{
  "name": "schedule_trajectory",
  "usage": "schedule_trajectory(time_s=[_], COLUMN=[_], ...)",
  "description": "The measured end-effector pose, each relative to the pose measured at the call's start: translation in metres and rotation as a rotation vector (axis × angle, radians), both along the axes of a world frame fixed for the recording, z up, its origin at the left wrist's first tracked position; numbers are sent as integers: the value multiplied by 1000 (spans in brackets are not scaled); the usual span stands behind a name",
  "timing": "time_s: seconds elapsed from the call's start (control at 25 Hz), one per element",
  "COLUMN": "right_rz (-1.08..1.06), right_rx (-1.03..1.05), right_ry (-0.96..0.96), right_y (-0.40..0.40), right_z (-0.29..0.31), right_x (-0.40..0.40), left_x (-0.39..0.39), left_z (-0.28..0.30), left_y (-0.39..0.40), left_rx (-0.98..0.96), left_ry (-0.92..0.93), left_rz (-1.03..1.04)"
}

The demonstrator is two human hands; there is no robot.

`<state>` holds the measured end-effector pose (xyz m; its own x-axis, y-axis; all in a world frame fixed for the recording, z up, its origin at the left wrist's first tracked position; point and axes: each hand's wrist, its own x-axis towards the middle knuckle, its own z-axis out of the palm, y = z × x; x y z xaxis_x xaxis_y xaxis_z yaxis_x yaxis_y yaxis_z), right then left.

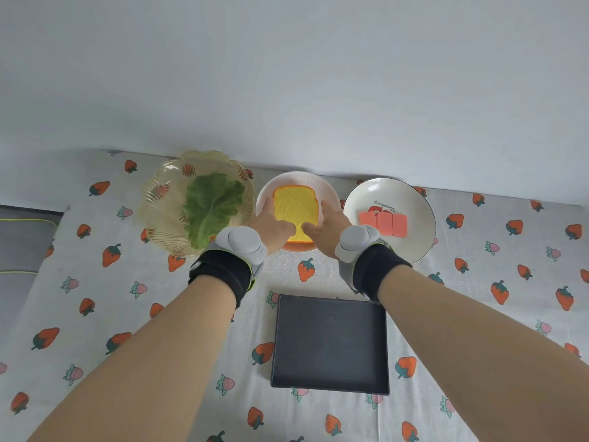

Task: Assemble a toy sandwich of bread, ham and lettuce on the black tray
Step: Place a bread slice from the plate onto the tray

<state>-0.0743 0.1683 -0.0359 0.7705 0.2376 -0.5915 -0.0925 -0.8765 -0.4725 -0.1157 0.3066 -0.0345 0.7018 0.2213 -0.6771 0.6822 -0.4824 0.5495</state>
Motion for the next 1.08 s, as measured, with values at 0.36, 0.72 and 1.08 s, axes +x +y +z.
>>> schedule_trajectory(time_s=[0.36,0.72,1.08], right_rz=[-123,-200,-44], right_rx=[93,328,138], right_ry=[-35,3,135], right_y=[7,-50,-116], right_z=[-10,13,-6], right_x=[13,-28,-120], left_x=[-8,-53,-136], left_z=[-7,16,-4], left_y=[-9,-25,-73], left_rx=[37,-59,-148], left_ry=[-167,-152,26], left_rz=[184,75,8])
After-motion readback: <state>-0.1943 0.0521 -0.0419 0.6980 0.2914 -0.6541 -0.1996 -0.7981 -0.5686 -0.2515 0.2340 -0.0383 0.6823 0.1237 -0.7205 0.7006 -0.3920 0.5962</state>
